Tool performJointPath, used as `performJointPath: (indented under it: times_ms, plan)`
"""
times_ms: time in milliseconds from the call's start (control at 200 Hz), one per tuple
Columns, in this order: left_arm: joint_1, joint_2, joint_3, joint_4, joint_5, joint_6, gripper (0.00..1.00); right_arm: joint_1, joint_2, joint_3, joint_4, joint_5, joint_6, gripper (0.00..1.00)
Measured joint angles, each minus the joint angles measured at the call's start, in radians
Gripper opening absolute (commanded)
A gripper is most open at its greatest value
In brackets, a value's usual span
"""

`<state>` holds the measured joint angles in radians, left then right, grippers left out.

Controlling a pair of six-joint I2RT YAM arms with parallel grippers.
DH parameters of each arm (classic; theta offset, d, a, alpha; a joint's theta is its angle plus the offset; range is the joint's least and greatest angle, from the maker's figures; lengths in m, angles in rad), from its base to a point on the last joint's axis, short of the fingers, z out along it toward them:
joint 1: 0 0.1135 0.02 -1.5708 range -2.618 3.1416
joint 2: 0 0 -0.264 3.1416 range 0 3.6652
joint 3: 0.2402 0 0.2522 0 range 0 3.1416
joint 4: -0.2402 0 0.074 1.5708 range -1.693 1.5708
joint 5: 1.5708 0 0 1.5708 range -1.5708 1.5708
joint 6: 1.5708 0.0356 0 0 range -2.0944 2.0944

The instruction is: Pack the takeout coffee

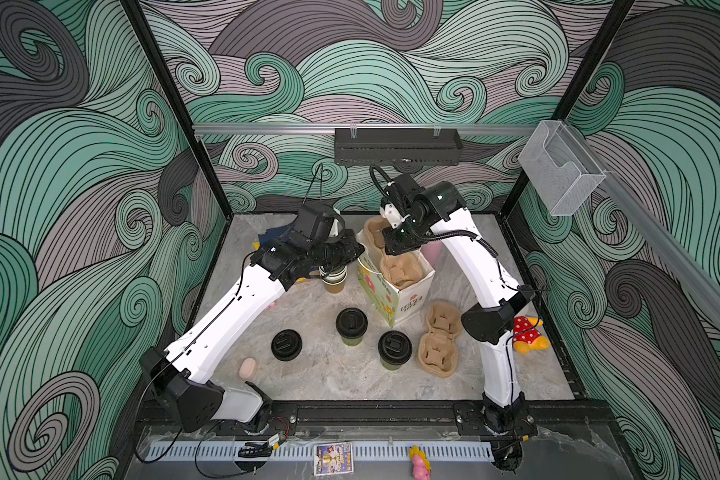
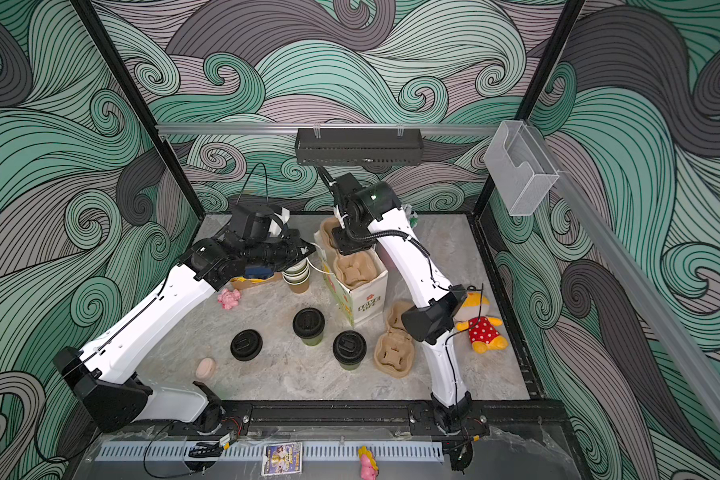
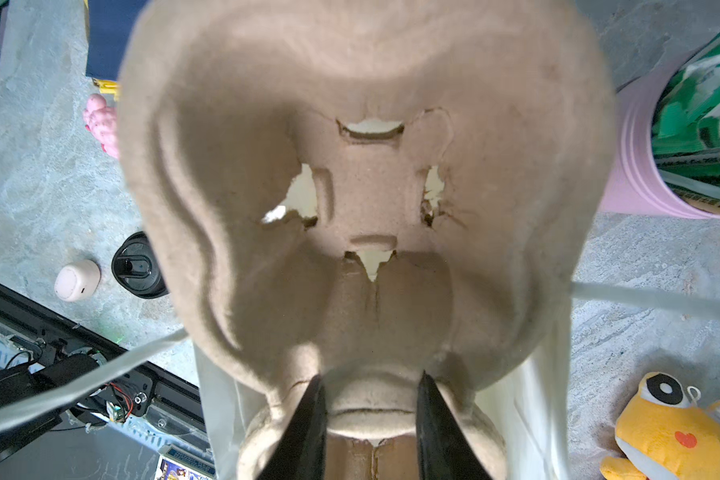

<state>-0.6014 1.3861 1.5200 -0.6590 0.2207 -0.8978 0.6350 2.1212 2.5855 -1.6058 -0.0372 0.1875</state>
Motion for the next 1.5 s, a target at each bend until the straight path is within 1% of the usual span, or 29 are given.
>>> performJointPath:
  times_ms: [160, 570, 740, 956, 1056, 1276, 1496]
  plan:
    - [0.000, 0.009, 0.000, 0.002, 0.000, 0.004, 0.01, 0.002, 0.000, -0.031, 0.000, 0.001, -0.001, 0.25]
    - [0.000, 0.014, 0.000, 0.009, -0.009, 0.014, 0.00, 0.005, 0.000, -0.029, 0.000, 0.022, 0.039, 0.24]
    - [0.000, 0.014, -0.005, 0.010, -0.010, 0.016, 0.00, 0.007, -0.008, 0.007, 0.000, 0.035, 0.060, 0.25]
    - [0.000, 0.017, -0.027, 0.029, -0.010, 0.016, 0.00, 0.011, -0.011, 0.111, 0.000, 0.049, 0.078, 0.24]
    - [0.000, 0.017, -0.034, 0.035, -0.010, 0.016, 0.00, 0.011, -0.013, 0.132, 0.000, 0.045, 0.085, 0.24]
    - [0.000, 0.017, -0.038, 0.051, -0.010, 0.016, 0.00, 0.018, -0.066, 0.005, 0.000, 0.051, 0.100, 0.24]
    - [0.000, 0.017, -0.038, 0.053, -0.009, 0.016, 0.00, 0.019, -0.084, -0.034, 0.000, 0.063, 0.101, 0.24]
